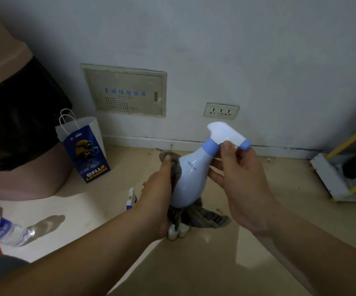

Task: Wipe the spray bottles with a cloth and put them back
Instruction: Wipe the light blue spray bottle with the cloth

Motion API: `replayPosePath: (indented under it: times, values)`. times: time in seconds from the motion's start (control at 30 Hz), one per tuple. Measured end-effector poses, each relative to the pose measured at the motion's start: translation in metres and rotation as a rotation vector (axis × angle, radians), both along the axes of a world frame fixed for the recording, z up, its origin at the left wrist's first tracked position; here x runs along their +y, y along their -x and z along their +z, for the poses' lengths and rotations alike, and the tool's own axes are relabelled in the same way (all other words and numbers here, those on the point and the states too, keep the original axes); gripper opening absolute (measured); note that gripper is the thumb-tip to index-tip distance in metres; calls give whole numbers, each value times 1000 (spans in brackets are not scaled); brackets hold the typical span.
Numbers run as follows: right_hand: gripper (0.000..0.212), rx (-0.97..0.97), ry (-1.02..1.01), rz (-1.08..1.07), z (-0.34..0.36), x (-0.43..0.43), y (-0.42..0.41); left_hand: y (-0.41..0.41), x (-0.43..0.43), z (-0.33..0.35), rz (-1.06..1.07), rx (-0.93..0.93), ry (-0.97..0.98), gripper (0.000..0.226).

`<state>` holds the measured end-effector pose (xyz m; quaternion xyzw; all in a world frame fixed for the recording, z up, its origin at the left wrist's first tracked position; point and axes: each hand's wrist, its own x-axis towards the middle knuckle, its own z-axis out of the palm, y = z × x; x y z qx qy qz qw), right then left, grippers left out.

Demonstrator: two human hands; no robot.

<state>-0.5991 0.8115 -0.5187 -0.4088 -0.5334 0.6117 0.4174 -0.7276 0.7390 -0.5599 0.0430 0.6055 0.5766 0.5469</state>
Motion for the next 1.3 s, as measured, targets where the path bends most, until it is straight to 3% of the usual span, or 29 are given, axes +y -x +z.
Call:
replayPosePath:
  times: [0.1,0.2,0.27,0.37,0.43,0.5,0.57,0.7,0.87,0.97,1.03,1.1,1.17,1.23,1.3]
  values:
    - [19,-90,-53,26,-9,-9,5,-11,-5,1,-3,401,79,75]
    - [24,-40,-13,44,-5,-7,6,-23,-9,0,-49,626,59,75]
    - [29,12,36,46,0,-4,4,-18,-9,-2,-23,548,-17,64]
    - [31,66,90,29,3,-1,1,-3,-15,-1,-59,121,-60,50]
    - [31,101,160,20,0,0,1,-2,-18,3,-121,-16,-49,56]
    - [30,124,230,13,-4,0,0,-4,-15,-7,-103,13,10,82]
    - [32,129,286,12,-6,1,-1,-2,-10,-11,-60,160,73,90]
    - [34,93,307,-37,-5,14,-7,3,-10,-8,-216,550,106,53]
    - [32,16,240,-87,0,28,-13,27,-7,-6,-89,653,135,44]
    - [32,-23,209,-86,-1,29,-15,25,-6,15,15,860,-42,43]
    - [34,-43,218,-53,-2,25,-15,17,-11,25,-64,1022,-271,45]
    - [31,-57,213,34,-2,19,-12,1,-17,25,-312,1111,-432,43]
    - [30,-57,193,115,0,8,-9,-11,-20,14,-548,1190,-433,53]
    - [38,-55,178,148,0,-4,-6,-9,-17,2,-546,1356,-395,61]
    - [31,-60,134,162,-2,-11,-3,3,-12,-3,-465,1322,-364,48]
